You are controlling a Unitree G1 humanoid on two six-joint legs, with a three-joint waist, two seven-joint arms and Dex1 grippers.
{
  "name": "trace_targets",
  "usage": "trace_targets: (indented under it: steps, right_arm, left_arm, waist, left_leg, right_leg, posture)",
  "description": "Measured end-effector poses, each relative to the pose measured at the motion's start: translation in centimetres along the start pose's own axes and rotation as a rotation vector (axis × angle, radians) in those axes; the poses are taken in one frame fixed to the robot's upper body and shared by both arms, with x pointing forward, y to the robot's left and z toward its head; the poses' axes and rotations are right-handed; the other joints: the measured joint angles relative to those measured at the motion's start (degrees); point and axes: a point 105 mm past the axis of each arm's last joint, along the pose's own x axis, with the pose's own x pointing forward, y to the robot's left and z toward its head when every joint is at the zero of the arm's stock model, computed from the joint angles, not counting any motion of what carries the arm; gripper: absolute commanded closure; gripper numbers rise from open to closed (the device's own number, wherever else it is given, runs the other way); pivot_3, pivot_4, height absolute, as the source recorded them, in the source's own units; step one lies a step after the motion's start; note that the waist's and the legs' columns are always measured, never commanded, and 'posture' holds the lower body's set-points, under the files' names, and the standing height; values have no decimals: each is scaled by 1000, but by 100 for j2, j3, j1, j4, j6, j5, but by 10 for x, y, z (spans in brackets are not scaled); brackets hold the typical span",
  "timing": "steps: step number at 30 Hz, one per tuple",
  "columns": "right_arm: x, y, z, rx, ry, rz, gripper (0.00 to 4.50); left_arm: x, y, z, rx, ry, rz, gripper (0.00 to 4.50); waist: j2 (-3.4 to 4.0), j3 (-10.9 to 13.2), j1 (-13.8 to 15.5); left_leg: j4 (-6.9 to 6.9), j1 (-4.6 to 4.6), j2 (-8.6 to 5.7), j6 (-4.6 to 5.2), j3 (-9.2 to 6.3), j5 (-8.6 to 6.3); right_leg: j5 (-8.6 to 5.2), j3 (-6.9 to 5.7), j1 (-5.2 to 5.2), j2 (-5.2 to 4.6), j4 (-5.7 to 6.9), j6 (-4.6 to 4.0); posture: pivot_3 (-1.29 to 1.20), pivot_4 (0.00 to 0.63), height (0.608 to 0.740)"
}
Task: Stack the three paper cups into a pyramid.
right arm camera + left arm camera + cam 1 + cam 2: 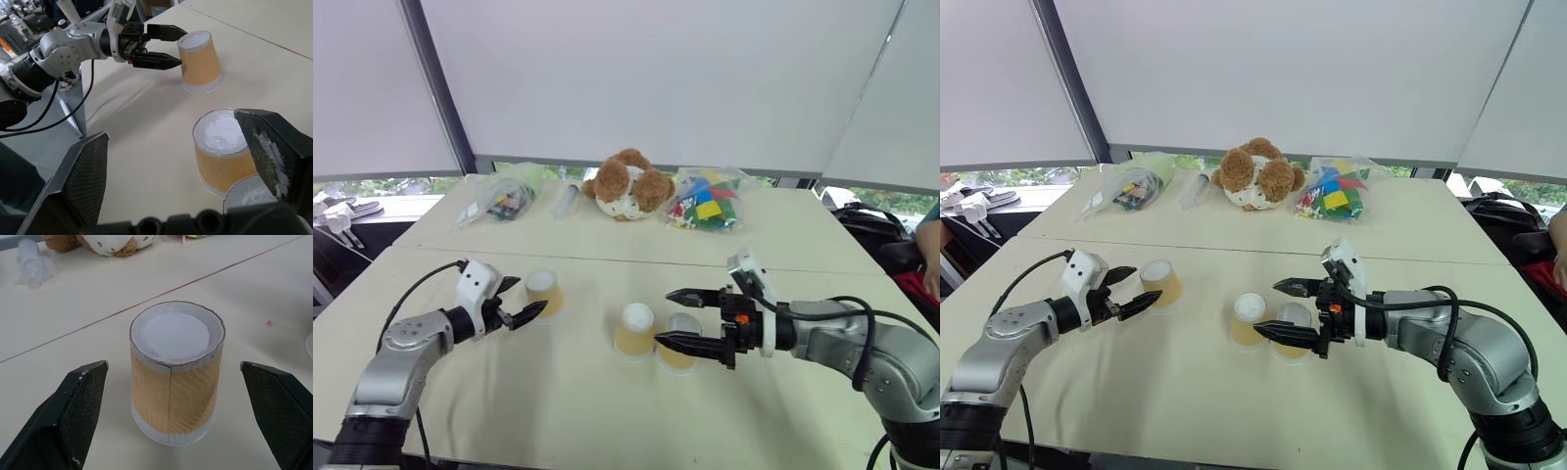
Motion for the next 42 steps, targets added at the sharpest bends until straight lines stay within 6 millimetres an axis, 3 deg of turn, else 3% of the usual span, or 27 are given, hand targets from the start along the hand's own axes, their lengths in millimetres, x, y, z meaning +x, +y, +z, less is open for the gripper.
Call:
trace_targets:
  steps: [17, 20, 22, 23, 30, 33, 36, 39, 42]
  right_arm:
    - [6, -1, -3, -22, 8, -13, 31]
    - [6, -2, -4, -24, 11, -16, 0]
    - [7, -2, -4, -24, 11, -21, 0]
    - [7, -2, -4, -23, 10, -23, 0]
    - [6, -2, -8, -13, 18, -36, 0]
    - [2, -1, -14, -2, 40, -41, 0]
    - [-10, -5, -16, 15, 58, -73, 0]
    - [-22, -7, 0, 14, 41, -87, 0]
    - [-36, -11, 14, -16, 42, -131, 0]
  left_arm:
    - [41, -1, 3, 15, -37, -88, 0]
    - [44, -1, 3, 14, -45, -91, 937]
    - [49, -2, 4, 2, -55, -97, 1964]
    - [50, -3, 4, 0, -58, -99, 2127]
    - [51, -4, 7, 0, -65, -112, 2122]
    - [52, -6, 30, 31, -102, -164, 2122]
    - [55, -13, 74, 117, -155, -269, 2122]
    - [73, -29, 112, 173, -182, -388, 2122]
    - [92, -53, 133, 146, -180, -537, 2122]
  waist:
    - [-1, 0, 3]
    - [-1, 0, 4]
    - [-1, 0, 4]
    - [-1, 0, 4]
    - [-1, 0, 6]
    - [-2, 0, 27]
    - [-2, 1, 37]
    - [-2, 1, 37]
    - [-2, 1, 31]
  left_leg:
    - [6, -3, 0, 0, -2, 0]
    - [7, -4, 1, 0, -3, 0]
    - [8, -4, 1, 0, -3, 0]
    - [9, -5, 1, 0, -3, 0]
    - [11, -8, 1, 0, -5, 0]
    - [24, -25, 1, 0, -16, 0]
    - [40, -30, 0, 4, -17, -2]
    - [57, -29, -1, 9, -19, -5]
    - [62, -32, -2, 21, -22, -12]
  right_leg:
    - [0, -2, 0, 4, 2, 1]
    - [0, -2, 0, 4, 3, 1]
    - [0, -2, 0, 5, 4, 1]
    - [1, -2, 0, 5, 3, 1]
    - [1, -2, 0, 5, 4, 1]
    - [1, -16, -4, 5, 4, 1]
    - [1, -17, 0, 4, 4, 2]
    - [1, -17, 8, 5, 6, 2]
    - [0, -17, 10, 6, 3, 4]
  posture:
    - [0, 150, 739]
    - [0, 150, 739]
    - [0, 150, 739]
    - [0, 150, 739]
    - [0, 150, 739]
    - [0, 150, 739]
    - [0, 150, 739]
    - [0, 150, 739]
    - [0, 150, 739]
